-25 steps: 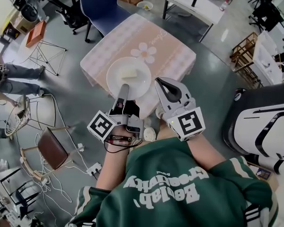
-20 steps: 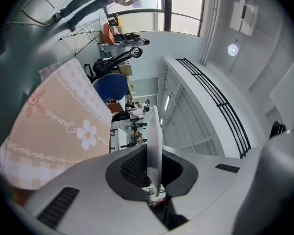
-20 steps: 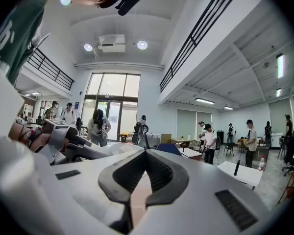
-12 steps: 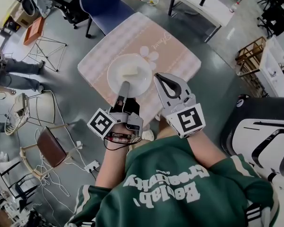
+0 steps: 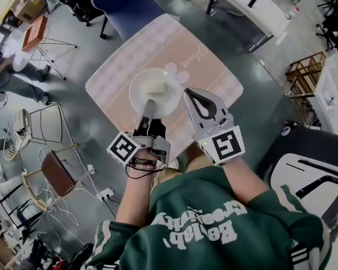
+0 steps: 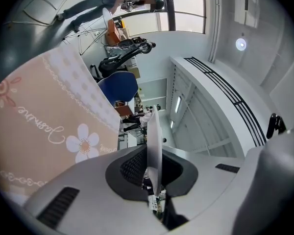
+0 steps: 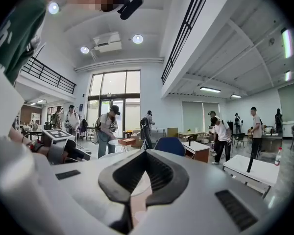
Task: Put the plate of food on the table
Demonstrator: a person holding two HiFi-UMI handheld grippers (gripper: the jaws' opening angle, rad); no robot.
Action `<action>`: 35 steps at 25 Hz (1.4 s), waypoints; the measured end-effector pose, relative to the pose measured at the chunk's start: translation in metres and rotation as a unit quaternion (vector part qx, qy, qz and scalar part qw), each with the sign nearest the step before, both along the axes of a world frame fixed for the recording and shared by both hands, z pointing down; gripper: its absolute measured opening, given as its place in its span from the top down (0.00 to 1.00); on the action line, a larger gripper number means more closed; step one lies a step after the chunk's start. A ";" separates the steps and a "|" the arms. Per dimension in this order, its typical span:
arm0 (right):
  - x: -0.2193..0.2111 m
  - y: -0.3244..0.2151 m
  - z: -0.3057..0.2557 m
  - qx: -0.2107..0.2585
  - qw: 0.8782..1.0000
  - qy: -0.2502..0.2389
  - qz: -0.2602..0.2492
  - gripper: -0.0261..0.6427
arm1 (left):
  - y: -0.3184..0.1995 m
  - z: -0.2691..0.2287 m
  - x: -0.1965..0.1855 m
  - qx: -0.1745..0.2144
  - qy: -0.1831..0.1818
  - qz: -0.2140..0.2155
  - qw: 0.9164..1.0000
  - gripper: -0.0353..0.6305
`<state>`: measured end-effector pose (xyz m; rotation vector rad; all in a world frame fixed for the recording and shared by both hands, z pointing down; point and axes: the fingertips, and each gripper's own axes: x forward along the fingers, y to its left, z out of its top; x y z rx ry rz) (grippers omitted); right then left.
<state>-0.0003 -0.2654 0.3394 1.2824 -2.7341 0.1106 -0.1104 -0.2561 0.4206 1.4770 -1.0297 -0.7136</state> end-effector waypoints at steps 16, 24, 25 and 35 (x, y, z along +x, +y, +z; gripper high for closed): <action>-0.003 -0.099 0.096 -0.080 0.996 -0.014 -0.026 0.94 | -0.083 0.101 0.011 -0.074 -0.002 -0.040 0.997 0.91; -0.005 -0.126 0.133 -0.106 0.994 -0.014 -0.025 0.94 | -0.104 0.147 0.008 -0.109 -0.010 -0.047 0.993 0.91; -0.006 -0.129 0.137 -0.109 0.994 -0.014 -0.026 0.94 | -0.106 0.153 0.007 -0.112 -0.012 -0.046 0.993 0.91; -0.012 -0.149 0.173 -0.139 0.990 -0.011 -0.029 0.94 | -0.126 0.201 0.004 -0.146 -0.031 -0.043 0.988 0.91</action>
